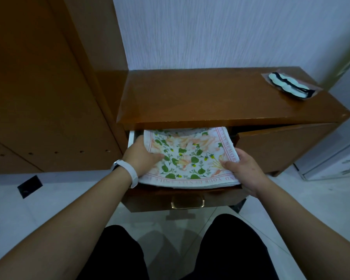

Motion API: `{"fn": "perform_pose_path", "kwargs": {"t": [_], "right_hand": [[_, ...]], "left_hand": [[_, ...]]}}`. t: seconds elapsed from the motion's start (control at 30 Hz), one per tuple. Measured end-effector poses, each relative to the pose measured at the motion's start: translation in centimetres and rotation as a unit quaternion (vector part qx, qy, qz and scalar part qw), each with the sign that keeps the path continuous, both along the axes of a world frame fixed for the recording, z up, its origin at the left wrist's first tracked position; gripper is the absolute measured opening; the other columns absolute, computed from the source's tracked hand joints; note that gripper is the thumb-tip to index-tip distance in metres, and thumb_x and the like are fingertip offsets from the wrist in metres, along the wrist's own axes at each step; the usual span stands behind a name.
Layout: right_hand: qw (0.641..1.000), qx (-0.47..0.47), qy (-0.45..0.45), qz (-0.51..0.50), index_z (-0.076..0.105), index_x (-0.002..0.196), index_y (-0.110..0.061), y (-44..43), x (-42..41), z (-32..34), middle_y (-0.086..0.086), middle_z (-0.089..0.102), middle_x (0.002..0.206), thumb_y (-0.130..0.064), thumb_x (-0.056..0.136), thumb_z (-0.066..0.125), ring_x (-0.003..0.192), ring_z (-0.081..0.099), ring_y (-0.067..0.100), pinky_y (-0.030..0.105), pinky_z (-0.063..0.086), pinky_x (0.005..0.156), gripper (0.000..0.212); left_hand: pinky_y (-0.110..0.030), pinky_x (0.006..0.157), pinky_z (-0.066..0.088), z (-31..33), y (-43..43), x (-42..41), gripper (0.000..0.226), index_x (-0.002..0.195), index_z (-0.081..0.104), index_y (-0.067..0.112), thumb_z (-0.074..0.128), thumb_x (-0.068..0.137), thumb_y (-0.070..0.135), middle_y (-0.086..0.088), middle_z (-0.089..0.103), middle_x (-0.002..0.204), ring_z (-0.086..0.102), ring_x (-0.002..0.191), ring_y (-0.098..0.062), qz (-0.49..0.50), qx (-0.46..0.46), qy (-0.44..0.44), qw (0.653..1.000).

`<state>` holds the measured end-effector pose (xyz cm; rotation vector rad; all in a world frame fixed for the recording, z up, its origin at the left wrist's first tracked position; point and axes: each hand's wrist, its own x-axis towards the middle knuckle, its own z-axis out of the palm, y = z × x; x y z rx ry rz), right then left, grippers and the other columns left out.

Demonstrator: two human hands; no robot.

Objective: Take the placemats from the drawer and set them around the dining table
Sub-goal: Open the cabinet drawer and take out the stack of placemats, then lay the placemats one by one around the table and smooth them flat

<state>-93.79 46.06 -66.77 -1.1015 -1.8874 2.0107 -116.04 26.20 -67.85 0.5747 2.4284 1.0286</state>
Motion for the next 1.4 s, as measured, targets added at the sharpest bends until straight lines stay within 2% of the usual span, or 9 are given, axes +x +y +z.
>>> {"fn": "perform_pose_path", "kwargs": {"t": [0.33,0.43,0.53,0.67,0.8,0.9,1.07,1.2,1.4], "right_hand": [[0.999,0.002,0.032,-0.034,0.066,0.11,-0.016,-2.8,2.5,-0.1,0.009,0.076,0.105,-0.001,0.091,0.064,0.093,0.073,0.029,0.046,0.058,0.084,0.024],[0.999,0.006,0.023,-0.035,0.065,0.108,-0.021,-3.5,3.7,0.2,0.006,0.076,0.103,-0.004,0.093,0.064,0.091,0.074,0.029,0.047,0.059,0.082,0.022],[0.999,0.029,0.003,-0.038,0.063,0.109,-0.021,-3.9,4.6,-0.2,0.005,0.076,0.104,-0.007,0.092,0.065,0.092,0.074,0.026,0.05,0.058,0.084,0.022],[0.997,0.052,-0.025,-0.054,0.06,0.107,-0.021,-4.2,4.9,-0.9,0.003,0.074,0.104,-0.009,0.091,0.067,0.091,0.073,0.023,0.052,0.057,0.086,0.021],[0.997,0.055,-0.026,-0.053,0.059,0.106,-0.025,-4.0,4.9,-1.4,0.001,0.073,0.105,-0.011,0.09,0.068,0.091,0.073,0.021,0.05,0.058,0.085,0.023],[0.997,0.053,-0.032,-0.048,0.058,0.107,-0.026,-4.1,4.9,-1.2,0.0,0.073,0.107,-0.013,0.09,0.069,0.094,0.073,0.02,0.049,0.058,0.086,0.024],[0.996,0.048,-0.069,-0.025,0.058,0.112,-0.028,-5.1,5.2,3.5,-0.001,0.071,0.107,-0.014,0.091,0.068,0.096,0.071,0.019,0.049,0.058,0.087,0.027],[0.993,0.059,-0.098,-0.028,0.057,0.101,-0.036,-5.9,6.7,10.7,-0.006,0.069,0.101,-0.016,0.09,0.068,0.095,0.068,0.016,0.044,0.058,0.085,0.026],[0.991,0.058,-0.11,-0.047,0.055,0.098,-0.036,-6.7,10.6,24.9,-0.007,0.068,0.1,-0.017,0.092,0.066,0.089,0.068,0.011,0.028,0.055,0.072,0.023]], "left_hand": [[-0.045,0.08,0.059,1.2,-4.9,4.8,0.042,0.116,0.065,0.023,0.077,0.079,0.007,0.006,0.074,0.099,0.072,0.087,-0.015,0.089,0.169,-0.089,0.978],[-0.041,0.078,0.059,1.2,-6.0,6.4,0.045,0.119,0.061,0.029,0.077,0.08,0.013,0.009,0.074,0.1,0.071,0.087,-0.012,0.082,0.162,-0.07,0.981],[-0.025,0.071,0.053,0.9,-6.8,7.6,0.052,0.127,0.055,0.032,0.076,0.081,0.018,0.014,0.07,0.104,0.067,0.089,-0.004,0.071,0.14,-0.016,0.988],[-0.023,0.071,0.051,-0.2,-7.2,8.2,0.055,0.129,0.052,0.036,0.075,0.081,0.022,0.017,0.068,0.106,0.064,0.089,0.0,0.077,0.115,0.013,0.99],[-0.002,0.061,0.045,-0.7,-7.3,8.2,0.056,0.131,0.052,0.037,0.075,0.081,0.023,0.022,0.067,0.104,0.062,0.085,0.012,0.082,0.109,0.011,0.991],[-0.01,0.069,0.05,-0.1,-7.3,8.2,0.058,0.133,0.051,0.038,0.074,0.082,0.02,0.019,0.068,0.109,0.064,0.09,0.007,0.088,0.112,0.006,0.99],[-0.009,0.067,0.048,5.4,-6.9,8.7,0.059,0.137,0.046,0.042,0.067,0.087,0.019,0.019,0.067,0.111,0.062,0.093,0.007,0.053,0.067,-0.006,0.996],[-0.03,0.081,0.056,12.2,-7.2,10.0,0.063,0.138,0.044,0.044,0.069,0.086,0.021,0.018,0.067,0.111,0.064,0.095,0.0,0.052,0.058,-0.031,0.996],[-0.026,0.077,0.055,26.0,-7.1,12.9,0.065,0.139,0.041,0.048,0.07,0.086,0.024,0.037,0.061,0.103,0.061,0.091,0.013,0.031,0.057,-0.033,0.997]]}}
